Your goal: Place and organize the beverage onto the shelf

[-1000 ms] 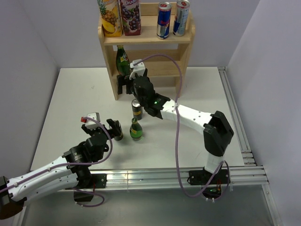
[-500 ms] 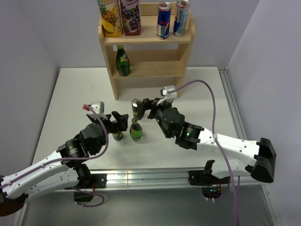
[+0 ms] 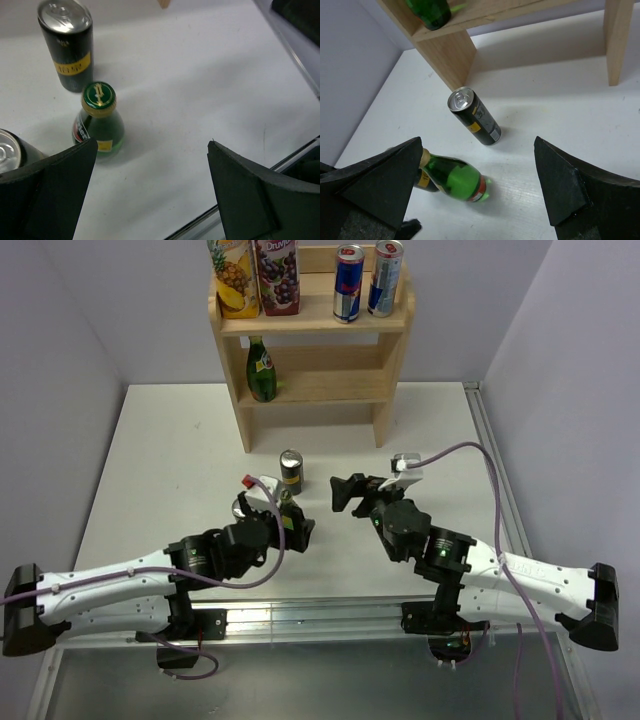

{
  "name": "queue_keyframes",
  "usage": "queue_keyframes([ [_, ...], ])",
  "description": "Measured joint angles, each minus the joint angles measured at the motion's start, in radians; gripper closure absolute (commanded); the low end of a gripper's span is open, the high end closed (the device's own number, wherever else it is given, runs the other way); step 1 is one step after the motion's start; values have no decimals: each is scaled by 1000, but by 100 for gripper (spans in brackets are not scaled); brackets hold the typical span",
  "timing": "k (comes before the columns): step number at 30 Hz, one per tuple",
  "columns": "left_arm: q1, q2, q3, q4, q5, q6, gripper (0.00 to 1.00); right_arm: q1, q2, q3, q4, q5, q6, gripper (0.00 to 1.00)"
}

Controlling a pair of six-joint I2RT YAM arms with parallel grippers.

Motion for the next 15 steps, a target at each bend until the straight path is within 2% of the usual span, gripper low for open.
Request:
queue_keyframes([
  [8,-93,189,3,-6,-139,-81,1,6,-85,-40,-46,24,38,0],
  [15,-96,212,-10,-7,-248,-174,1,10,-102,-62,-93,27,62,0],
])
